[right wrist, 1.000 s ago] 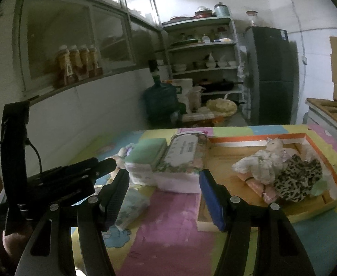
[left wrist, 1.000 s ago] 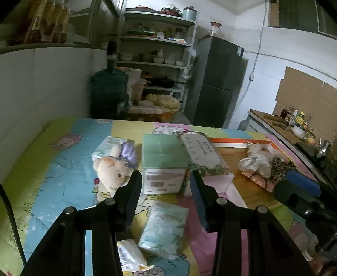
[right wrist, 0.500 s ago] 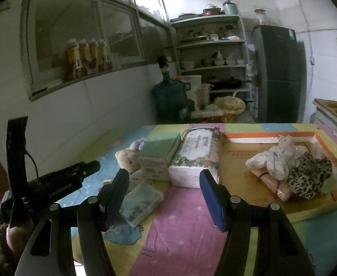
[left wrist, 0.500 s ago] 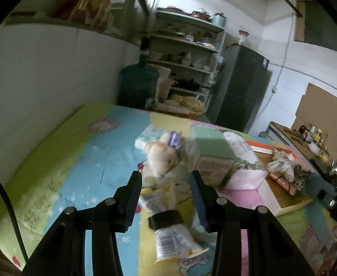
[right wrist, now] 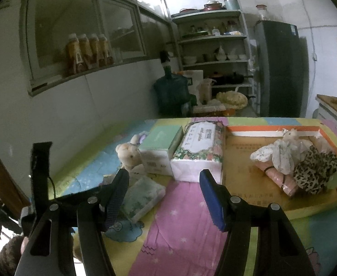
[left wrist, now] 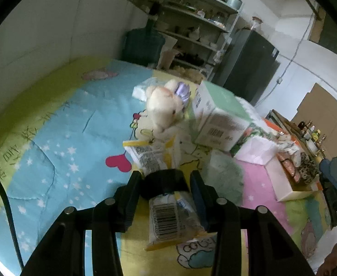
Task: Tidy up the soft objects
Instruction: 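Grasp the yellow-and-white snack bag with the left tool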
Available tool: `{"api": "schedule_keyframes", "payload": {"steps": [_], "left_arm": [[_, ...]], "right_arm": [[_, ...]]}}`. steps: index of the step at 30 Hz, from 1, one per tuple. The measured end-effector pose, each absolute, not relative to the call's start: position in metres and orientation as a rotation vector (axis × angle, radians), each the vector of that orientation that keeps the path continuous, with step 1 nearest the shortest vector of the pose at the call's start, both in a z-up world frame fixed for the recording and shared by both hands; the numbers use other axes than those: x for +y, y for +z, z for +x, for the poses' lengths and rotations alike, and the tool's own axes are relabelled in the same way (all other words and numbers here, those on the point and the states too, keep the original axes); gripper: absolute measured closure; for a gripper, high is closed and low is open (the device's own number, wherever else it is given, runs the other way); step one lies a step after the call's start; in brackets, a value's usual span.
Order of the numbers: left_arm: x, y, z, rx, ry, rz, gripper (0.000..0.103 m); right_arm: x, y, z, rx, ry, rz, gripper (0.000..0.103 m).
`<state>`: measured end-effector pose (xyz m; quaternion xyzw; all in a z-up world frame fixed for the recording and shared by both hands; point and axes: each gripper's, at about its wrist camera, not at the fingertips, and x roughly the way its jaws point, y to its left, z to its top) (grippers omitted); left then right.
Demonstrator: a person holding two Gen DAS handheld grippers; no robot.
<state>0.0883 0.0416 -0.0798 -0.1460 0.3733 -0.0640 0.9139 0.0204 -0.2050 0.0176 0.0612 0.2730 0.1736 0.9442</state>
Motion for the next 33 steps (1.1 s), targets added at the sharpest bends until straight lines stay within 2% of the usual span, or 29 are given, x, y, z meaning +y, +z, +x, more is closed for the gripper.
{"api": "schedule_keyframes", "payload": {"steps": [8,10,23,24,25,26,33], "left_arm": [[0.044,-0.086,0.091,0.738,-0.211,-0.314,0.062],[0.044,-0.086,0.090,0.731,-0.224,-0.313,0.066],[0.071,-0.065,0.086,0.638,-0.165,-0.273,0.067],[0.074,-0.062,0.086,0.626,-0.159,-0.265,0.067],[0.076,-0.059,0.085,0.617,-0.154,-0.258,0.067],[0.078,-0.058,0.085,0.612,-0.152,-0.254,0.067],[0.094,-0.054,0.089,0.587,-0.164,-0.258,0.067]], "right_arm": [[-0.195,0.009,0.026,0.586,0.373,0.123,0.037],[-0.191,0.006,0.028,0.599,0.380,0.122,0.037],[-0.152,-0.035,0.045,0.746,0.394,0.157,0.037],[-0.151,-0.039,0.047,0.757,0.371,0.170,0.035],[-0.150,-0.042,0.048,0.765,0.354,0.182,0.027],[-0.148,-0.044,0.050,0.772,0.342,0.194,0.025],[-0.124,-0.051,0.061,0.787,0.296,0.216,0.025]]}}
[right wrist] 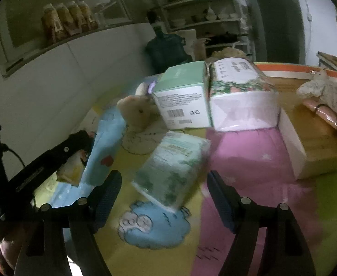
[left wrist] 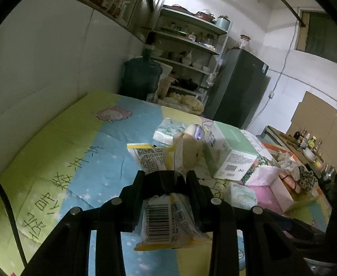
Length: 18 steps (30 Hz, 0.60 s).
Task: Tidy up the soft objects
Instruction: 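Grasp the yellow-and-white snack bag with the left tool, then grasp the green Flower tissue pack with the right tool while the left tool holds the snack bag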
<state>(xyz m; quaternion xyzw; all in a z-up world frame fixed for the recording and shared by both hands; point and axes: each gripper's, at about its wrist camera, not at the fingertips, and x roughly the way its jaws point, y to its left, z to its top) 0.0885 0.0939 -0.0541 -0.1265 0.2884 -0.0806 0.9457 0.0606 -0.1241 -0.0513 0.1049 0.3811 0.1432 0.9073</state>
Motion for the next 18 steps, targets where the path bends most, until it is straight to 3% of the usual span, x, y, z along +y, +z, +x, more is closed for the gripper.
{"api": "schedule_keyframes", "payload": {"steps": [16,18], "left_arm": [[0.099,-0.062,0.098,0.601,-0.218,-0.265,0.067],[0.099,-0.063,0.099,0.602,-0.221,-0.264,0.067]], "right_arm": [[-0.102,-0.065,0.086,0.814,0.177,0.142,0.025],[-0.100,-0.065,0.088,0.816,0.172,0.122,0.032]]}}
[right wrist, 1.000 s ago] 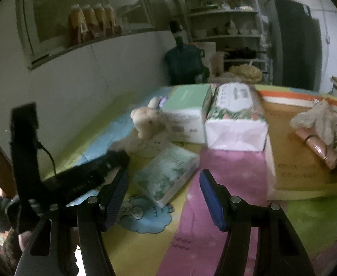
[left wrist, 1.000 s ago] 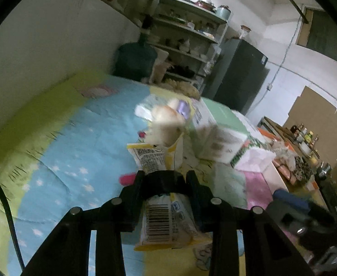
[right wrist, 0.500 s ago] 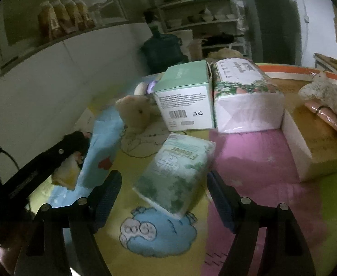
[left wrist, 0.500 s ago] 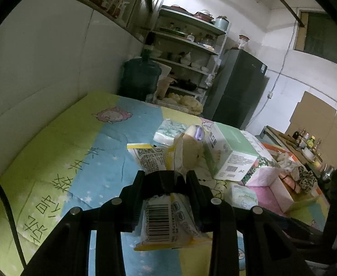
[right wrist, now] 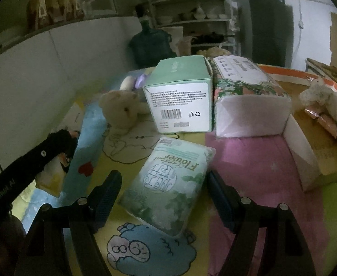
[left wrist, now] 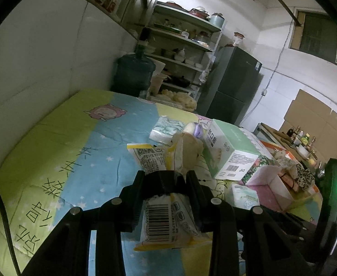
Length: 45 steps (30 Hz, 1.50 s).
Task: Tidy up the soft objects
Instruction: 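Grasp the green Flower tissue pack with the right tool while the left tool holds the snack bag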
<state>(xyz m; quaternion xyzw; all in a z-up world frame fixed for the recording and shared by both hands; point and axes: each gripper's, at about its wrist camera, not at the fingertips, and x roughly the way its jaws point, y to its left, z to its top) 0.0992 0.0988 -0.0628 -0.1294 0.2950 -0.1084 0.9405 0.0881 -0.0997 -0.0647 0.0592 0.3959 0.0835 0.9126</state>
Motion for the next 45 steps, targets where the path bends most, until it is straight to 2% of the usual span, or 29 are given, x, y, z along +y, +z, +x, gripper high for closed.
{"api": "schedule_keyframes", "payload": {"steps": [4,10,45], "left_arm": [[0.098,-0.065,0.103,0.610,-0.236,-0.265,0.067],[0.097,-0.064,0.102,0.605,-0.241,-0.261,0.067],[0.041,-0.023,0.095,0.546,-0.254,-0.144,0.067]], "right_arm": [[-0.099,-0.064,0.091,0.808,0.175,0.088,0.044],[-0.104,-0.065,0.089,0.793,0.188,0.097,0.047],[-0.173,-0.009,0.055,0.605,0.181,0.145,0.051]]}}
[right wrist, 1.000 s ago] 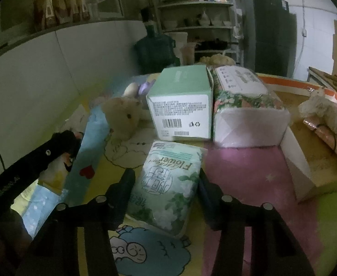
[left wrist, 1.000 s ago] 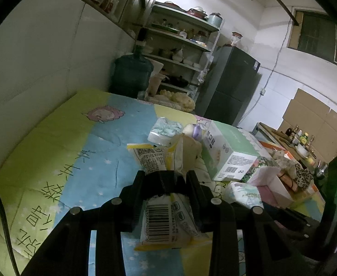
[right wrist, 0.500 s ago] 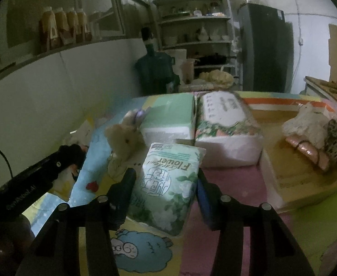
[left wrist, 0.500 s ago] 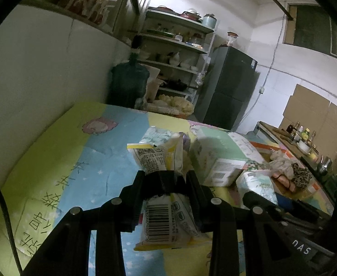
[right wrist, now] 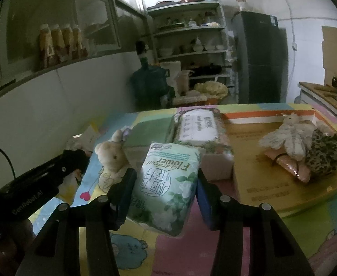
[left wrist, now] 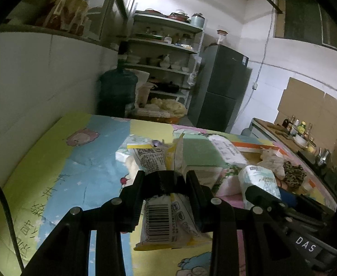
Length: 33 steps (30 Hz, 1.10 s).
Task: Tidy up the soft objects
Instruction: 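Grasp the green Flower tissue pack with the right tool while the left tool holds the snack bag, then carry the snack bag and Flower tissue pack over the cardboard box with both tools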
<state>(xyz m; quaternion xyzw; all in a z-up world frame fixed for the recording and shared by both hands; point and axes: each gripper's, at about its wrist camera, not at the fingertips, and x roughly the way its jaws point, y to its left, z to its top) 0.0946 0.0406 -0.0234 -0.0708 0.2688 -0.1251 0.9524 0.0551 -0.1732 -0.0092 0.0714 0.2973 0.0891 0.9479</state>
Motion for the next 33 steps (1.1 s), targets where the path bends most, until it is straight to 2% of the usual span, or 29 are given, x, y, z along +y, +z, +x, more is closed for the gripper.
{"api": "schedule_keyframes", "payload": {"steps": [33], "left_arm": [[-0.065,-0.005,0.110,0.545,-0.350,-0.029,0.067]], "right_arm": [[-0.272,0.009,0.043,0.528,0.108,0.225,0.051]]}}
